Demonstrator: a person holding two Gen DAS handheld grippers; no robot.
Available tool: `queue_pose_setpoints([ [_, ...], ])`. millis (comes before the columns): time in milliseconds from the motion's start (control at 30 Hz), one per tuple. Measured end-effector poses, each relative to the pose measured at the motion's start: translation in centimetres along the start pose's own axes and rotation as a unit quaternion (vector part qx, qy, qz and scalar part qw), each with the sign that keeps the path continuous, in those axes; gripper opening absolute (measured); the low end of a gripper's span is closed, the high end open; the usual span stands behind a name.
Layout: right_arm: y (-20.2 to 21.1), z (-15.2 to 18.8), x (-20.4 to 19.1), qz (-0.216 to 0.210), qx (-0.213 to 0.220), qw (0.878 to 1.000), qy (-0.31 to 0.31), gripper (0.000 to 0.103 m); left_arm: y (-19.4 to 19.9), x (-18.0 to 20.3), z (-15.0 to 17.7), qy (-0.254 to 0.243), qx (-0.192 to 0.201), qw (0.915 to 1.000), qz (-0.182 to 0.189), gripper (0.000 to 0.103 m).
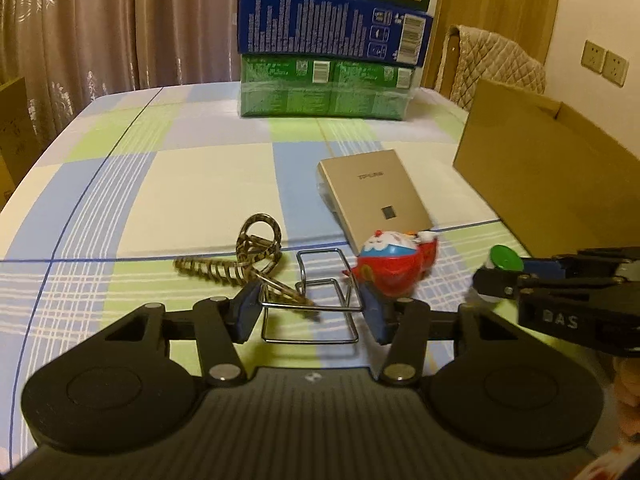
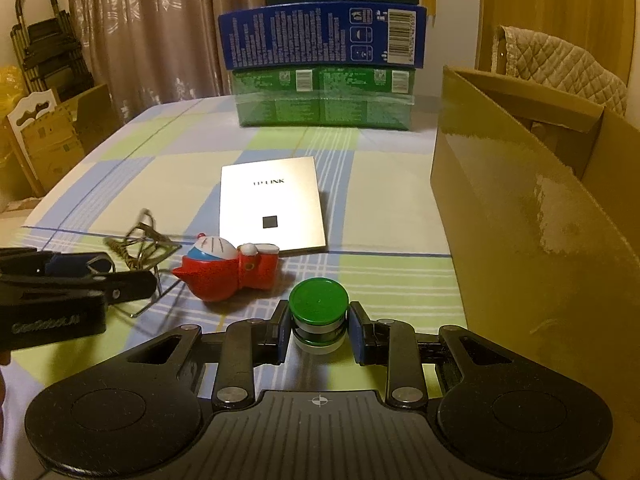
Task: Organize rigid objects
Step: 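Grasp the wire metal holder with the left tool while the right holds the jar, then carry the wire holder and the jar into the cardboard box with both tools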
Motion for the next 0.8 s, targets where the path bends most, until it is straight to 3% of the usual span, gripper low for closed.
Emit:
queue_pose_setpoints([
  [467,2.9,2.7,0.4,-0.011,-0.021,1.0,0.008,0.027,2.6,2.4,4.3,-0.004,-0.052,0.9986,0.003,0.049],
  [633,2.8,2.6,0.4,-0.013,-0.02,1.0,0.003,0.027,2.0,2.6,4.2,-0.015,-0.05,0.9985,-0.017,0.051],
  [800,2.5,2.7,0.1,-0.016,-0.025,1.0,-0.001,0.027,1.4,2.2,4.0,0.013,-0.048,0.9984,-0.025,0.052],
])
Point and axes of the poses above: each gripper's, at about its wrist camera, not at the fingertips, and y roughly against the way its jaws point, x to its right, z to its underside, the point moved 3 cm from there along -y, roughly the way its jaws point, and after that the axes turned 11 degrees about z, right-handed, at the moved point
